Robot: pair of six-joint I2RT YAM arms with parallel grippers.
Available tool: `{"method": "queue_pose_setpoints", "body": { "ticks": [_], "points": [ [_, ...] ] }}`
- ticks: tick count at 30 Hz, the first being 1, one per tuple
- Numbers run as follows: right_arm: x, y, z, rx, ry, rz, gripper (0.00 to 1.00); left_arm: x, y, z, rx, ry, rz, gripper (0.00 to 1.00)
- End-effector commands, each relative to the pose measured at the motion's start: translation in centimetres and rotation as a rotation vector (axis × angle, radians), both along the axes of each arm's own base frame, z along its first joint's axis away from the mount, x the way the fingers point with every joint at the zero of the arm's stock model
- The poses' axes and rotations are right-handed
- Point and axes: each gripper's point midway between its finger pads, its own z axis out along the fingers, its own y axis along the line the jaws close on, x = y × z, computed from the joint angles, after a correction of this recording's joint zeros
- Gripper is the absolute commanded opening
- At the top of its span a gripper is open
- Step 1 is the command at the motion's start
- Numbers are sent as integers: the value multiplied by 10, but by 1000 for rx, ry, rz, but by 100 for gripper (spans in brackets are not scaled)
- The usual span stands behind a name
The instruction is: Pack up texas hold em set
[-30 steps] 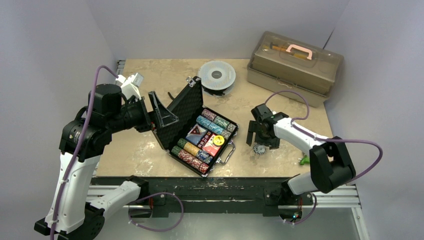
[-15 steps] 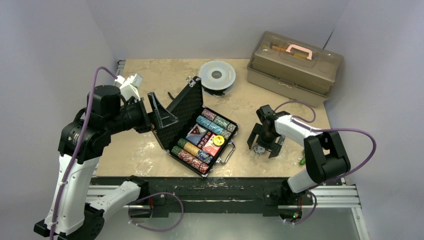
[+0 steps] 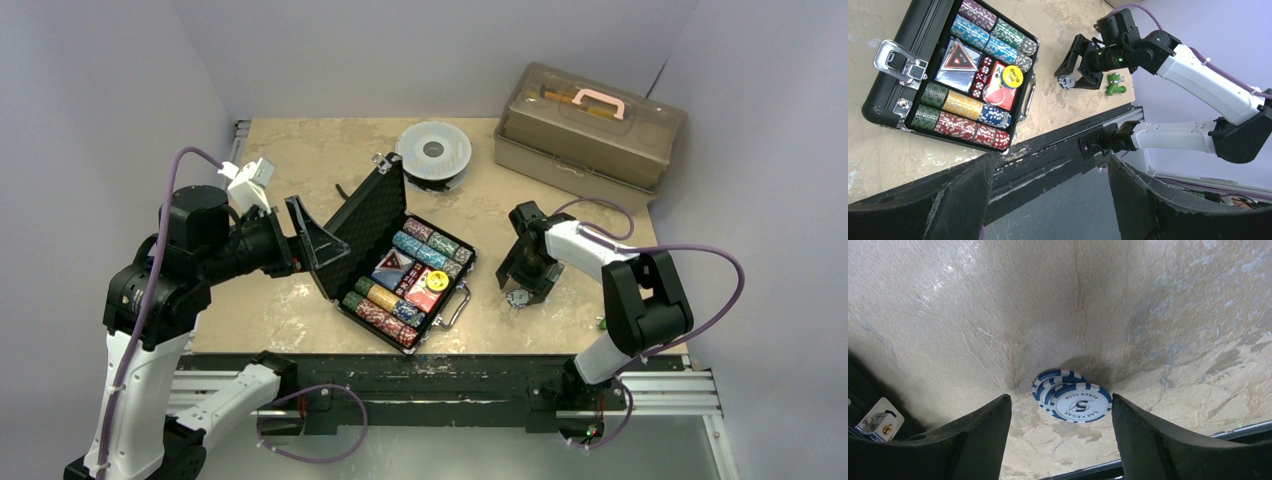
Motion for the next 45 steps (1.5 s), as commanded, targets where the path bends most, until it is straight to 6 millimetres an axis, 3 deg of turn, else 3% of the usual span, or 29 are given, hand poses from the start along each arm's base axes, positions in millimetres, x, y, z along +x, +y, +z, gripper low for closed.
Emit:
{"method": "queue_pose_setpoints", "body": {
  "ticks": [1,8,18,20,23,28,31,33,36,42,45],
  "points": [
    [13,-2,6,-33,-31,5,65,1,2,3,15,-29,-4,80],
    [2,4,0,-13,-1,17,53,2,1,3,15,-29,-6,80],
    [4,7,3,-18,-6,61,46,3,-1,2,9,-20,-9,80],
    [7,5,6,-37,-10,87,53,2,-1,2,7,-19,-10,80],
    [14,5,14,-40,-27,152,73,3,-1,2,2,-21,-9,80],
    [29,8,34,-24,-112,394,99,4,-3,3,-2,-21,-14,80],
    [37,-3,44,-95,-85,563,99,6,-5,2,-6,-19,-20,80],
    [40,2,43,-69,-71,678,99,7,-6,0,-8,-12,-24,80],
    [42,-6,41,-112,-25,817,99,7,-10,-2,-18,-2,-39,80],
    [20,8,42,-57,-59,997,99,7,-15,-1,-29,-7,-76,80],
    [8,14,33,-11,-48,1074,99,5,-17,-3,-29,0,-93,80]
  ]
}}
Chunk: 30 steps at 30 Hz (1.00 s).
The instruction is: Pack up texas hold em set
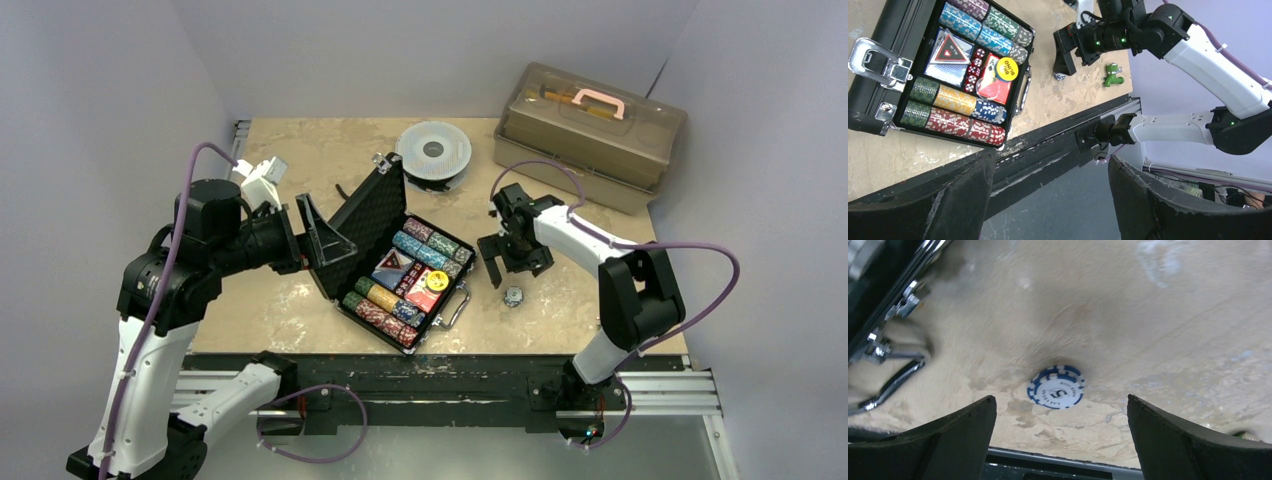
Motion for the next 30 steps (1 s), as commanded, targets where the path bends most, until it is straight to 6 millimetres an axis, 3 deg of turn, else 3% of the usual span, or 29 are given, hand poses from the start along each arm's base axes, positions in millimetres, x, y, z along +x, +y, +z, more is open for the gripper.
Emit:
{"method": "queue_pose_setpoints", "body": {
  "ticks": [1,15,20,30],
  "points": [
    [-19,9,-3,51,40,202,99,0,-8,5,-21,-36,-56,80],
    [-23,8,-37,29,134,257,91,-9,-4,6,-9,-37,-68,80],
    [-27,1,-46,-11,176,272,82,-10,-1,9,6,-50,-63,80],
    [-25,-1,-36,-21,141,271,65,-9,-1,8,11,-41,-59,80]
  ]
}}
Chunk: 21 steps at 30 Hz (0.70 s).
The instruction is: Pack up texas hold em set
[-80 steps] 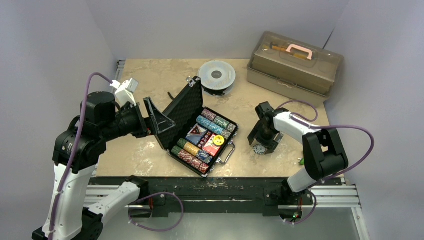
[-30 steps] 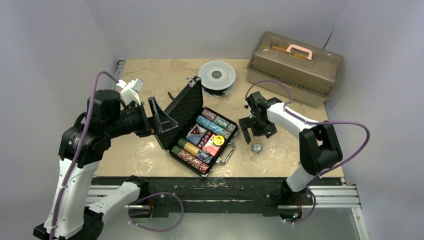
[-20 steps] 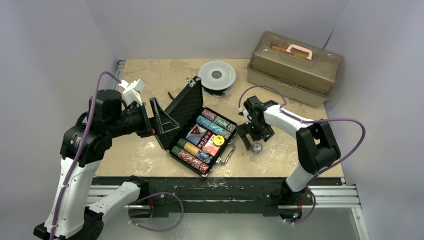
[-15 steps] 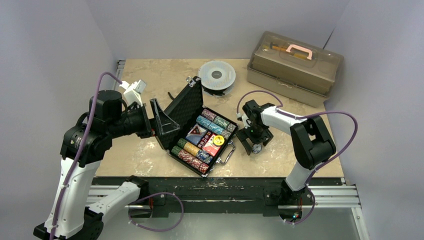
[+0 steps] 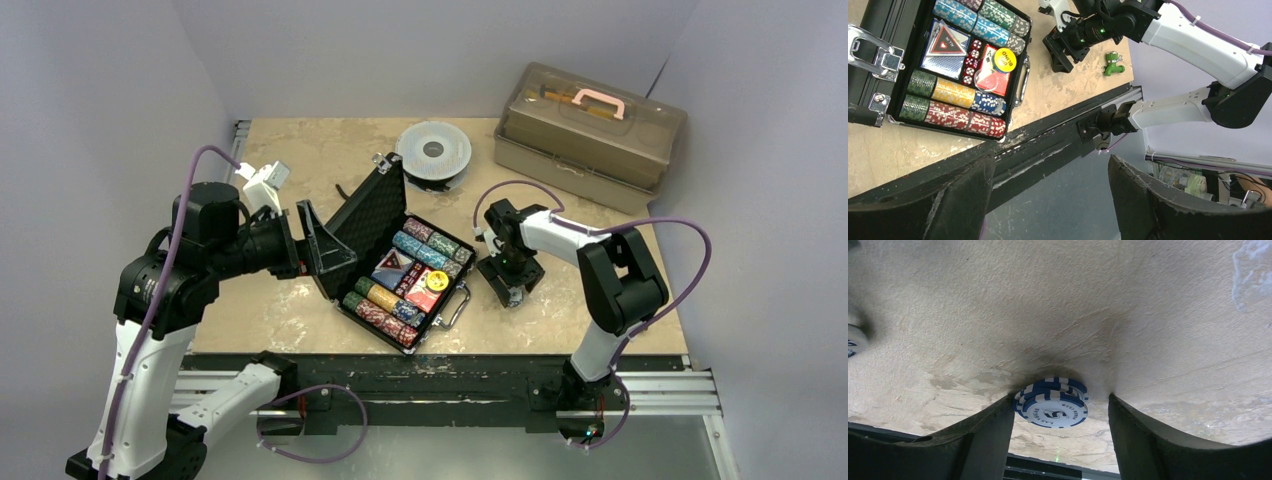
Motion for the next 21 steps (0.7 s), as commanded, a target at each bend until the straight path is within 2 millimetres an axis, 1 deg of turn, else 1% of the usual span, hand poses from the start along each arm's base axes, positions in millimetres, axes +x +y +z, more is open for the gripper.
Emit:
{"method": "queue_pose_setpoints", "body": {
  "ticks": [1,3,7,11,15,19,20,21],
  "points": [
    [3,3,4,14,-27,23,63,1,-1,10,-4,-44,-11,80],
    [5,-1,6,-5,-49,23,59,2,-2,9,-8,-39,-12,80],
    [7,1,9,-20,-77,42,48,3,-4,8,-16,-33,-14,80],
    [5,3,11,-35,-87,55,41,4,-5,9,-24,-32,-14,80],
    [5,3,11,-39,-99,52,38,5,-6,10,-29,-30,-13,80],
    [6,2,11,-50,-111,42,33,6,-7,10,-33,-28,-12,80],
    [7,2,11,-48,-118,36,33,6,-7,10,-33,-28,-12,80],
    [8,3,13,-41,-129,29,36,6,-7,10,-32,-28,-12,80]
  ]
}}
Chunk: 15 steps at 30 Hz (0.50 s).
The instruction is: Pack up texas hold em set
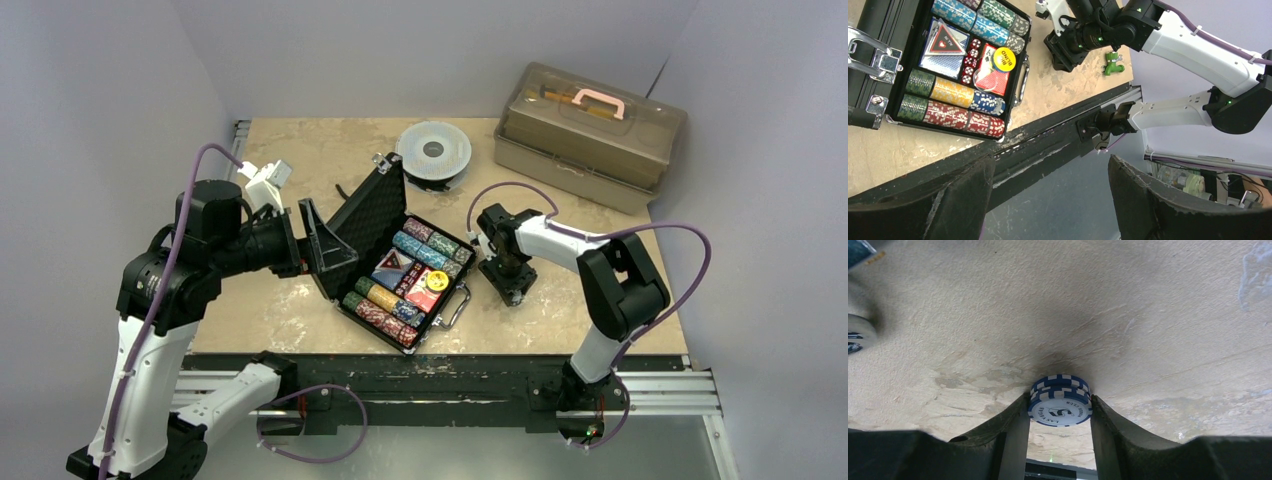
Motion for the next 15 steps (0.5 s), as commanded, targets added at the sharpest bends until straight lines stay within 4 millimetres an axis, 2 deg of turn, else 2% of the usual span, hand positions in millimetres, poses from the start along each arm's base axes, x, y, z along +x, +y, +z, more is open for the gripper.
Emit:
{"method": "queue_pose_setpoints", "body": {
  "ticks": [1,4,5,6,11,12,15],
  "points": [
    [9,2,12,17,-86,-31,42,4,-5,11,-32,-40,-12,80],
    [6,9,22,74,-103,-55,70,4,-5,10,-28,-38,-10,80],
    [5,15,29,113,-103,-52,93,4,-5,10,-28,-37,-10,80],
    [4,21,36,144,-107,-64,98,4,-4,10,-27,-38,-10,80],
    [7,28,73,210,-177,-156,99,5,-5,9,-24,-36,-13,80],
    [10,29,79,214,-209,-212,99,5,-5,9,-25,-36,-13,80],
    [16,16,90,194,-258,-564,99,6,-6,8,-25,-36,-15,80]
  ]
}}
